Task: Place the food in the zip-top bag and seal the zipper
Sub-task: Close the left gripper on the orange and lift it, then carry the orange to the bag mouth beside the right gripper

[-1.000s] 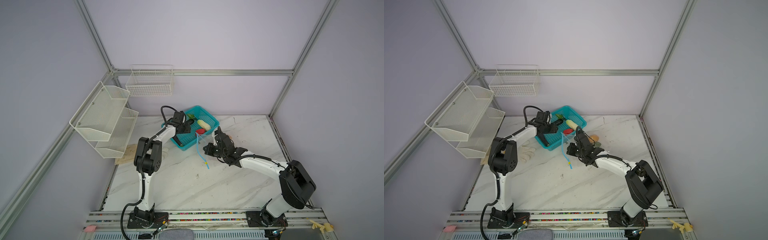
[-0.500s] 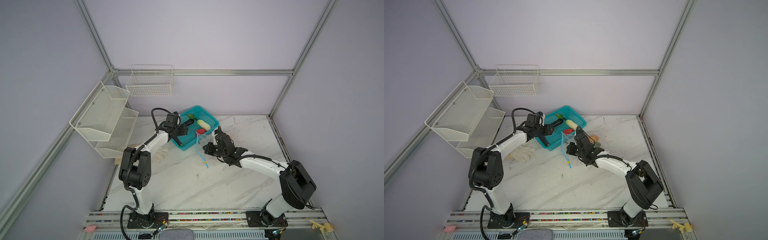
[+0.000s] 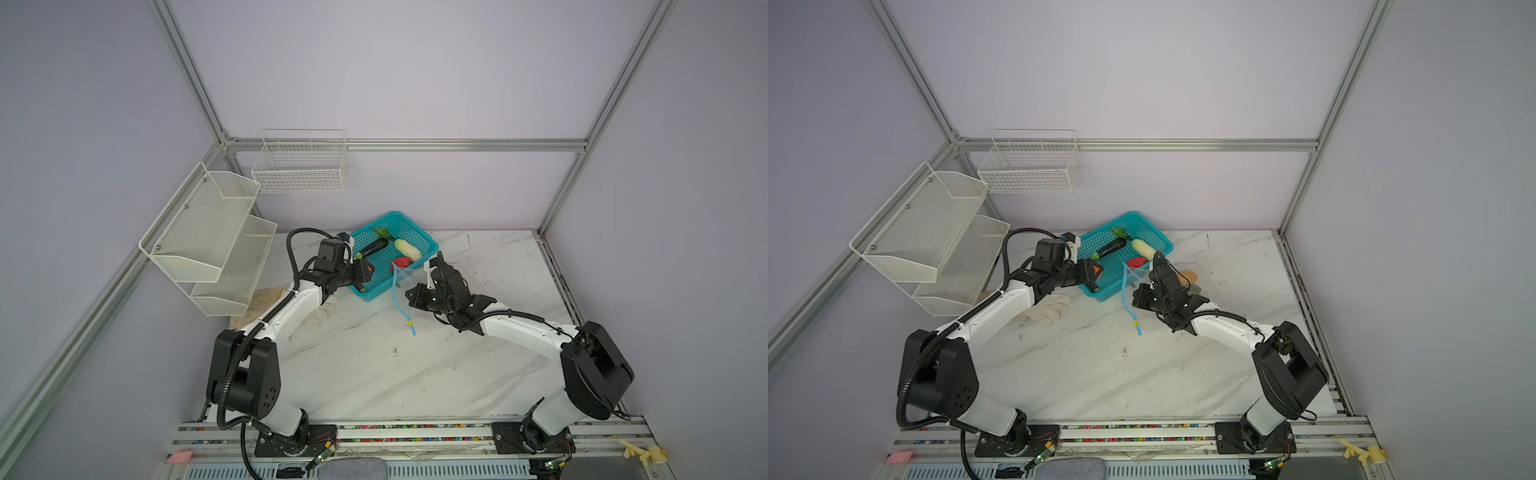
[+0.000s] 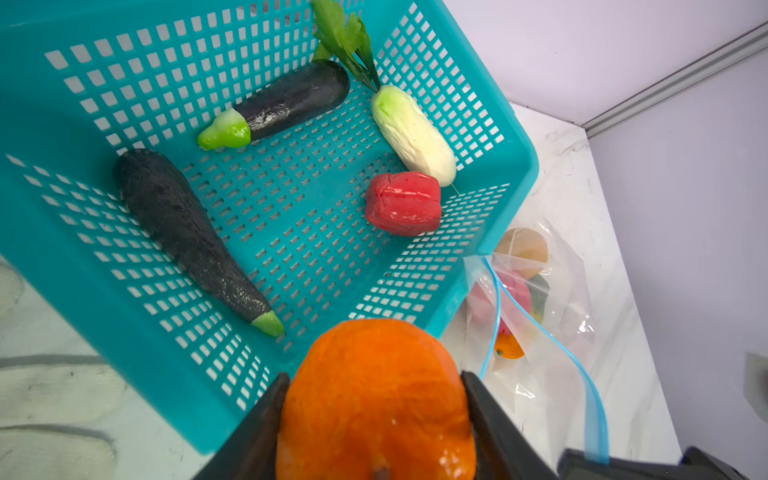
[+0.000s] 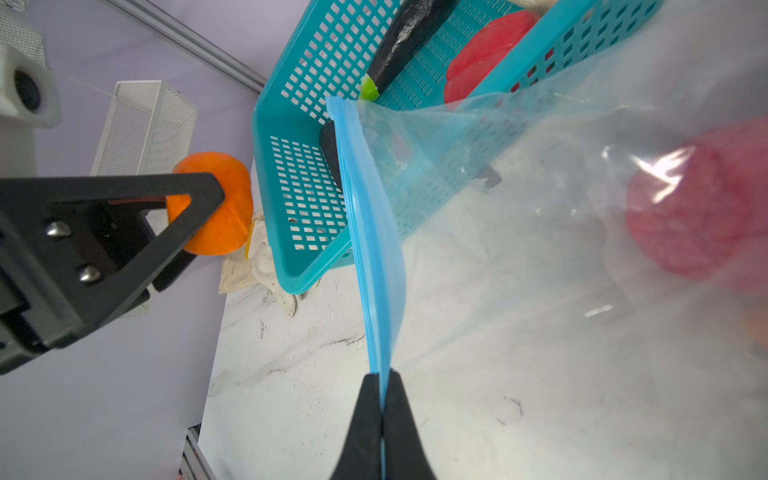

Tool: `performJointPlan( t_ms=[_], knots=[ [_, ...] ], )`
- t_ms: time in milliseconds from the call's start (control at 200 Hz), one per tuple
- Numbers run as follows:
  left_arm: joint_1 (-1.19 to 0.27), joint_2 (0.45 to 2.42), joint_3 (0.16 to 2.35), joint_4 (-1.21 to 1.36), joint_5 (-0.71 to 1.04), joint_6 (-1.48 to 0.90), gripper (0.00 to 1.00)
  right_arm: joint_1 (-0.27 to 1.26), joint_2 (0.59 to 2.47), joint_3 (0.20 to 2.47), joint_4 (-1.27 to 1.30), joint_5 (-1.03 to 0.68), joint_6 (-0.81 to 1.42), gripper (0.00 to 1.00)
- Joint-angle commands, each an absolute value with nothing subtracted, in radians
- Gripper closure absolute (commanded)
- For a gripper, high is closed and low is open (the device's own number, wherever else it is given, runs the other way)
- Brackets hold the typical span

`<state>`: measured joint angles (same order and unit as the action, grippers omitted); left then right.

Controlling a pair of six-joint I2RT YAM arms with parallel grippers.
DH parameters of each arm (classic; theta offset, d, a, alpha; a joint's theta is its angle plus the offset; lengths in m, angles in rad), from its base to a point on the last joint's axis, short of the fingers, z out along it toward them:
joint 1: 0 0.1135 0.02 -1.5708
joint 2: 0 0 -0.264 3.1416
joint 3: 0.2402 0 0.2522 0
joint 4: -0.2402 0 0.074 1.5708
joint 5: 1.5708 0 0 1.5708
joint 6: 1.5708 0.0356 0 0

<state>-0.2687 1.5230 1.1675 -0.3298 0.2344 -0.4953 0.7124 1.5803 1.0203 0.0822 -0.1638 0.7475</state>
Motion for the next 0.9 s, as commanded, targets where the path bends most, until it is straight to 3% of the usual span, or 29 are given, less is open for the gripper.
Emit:
performJointPlan(
  t_ms=[0,490,895],
  knots=[
    [-0.269,1.442,1.103,-0.309,0.316,-0.518,0.48,0.709,1.549,1.009,0.108,-0.156,0.753,1.0],
    [-0.36,1.311,1.031,-0.235,0.434,-0.575,0.49,0.709,1.562,1.038,0.107,-0.163,0.764,1.0],
    [-0.413,1.373,0.967,-0.074,0.465,-0.656,0.5,0.709,1.549,1.058,0.106,-0.181,0.771,1.0]
  ],
)
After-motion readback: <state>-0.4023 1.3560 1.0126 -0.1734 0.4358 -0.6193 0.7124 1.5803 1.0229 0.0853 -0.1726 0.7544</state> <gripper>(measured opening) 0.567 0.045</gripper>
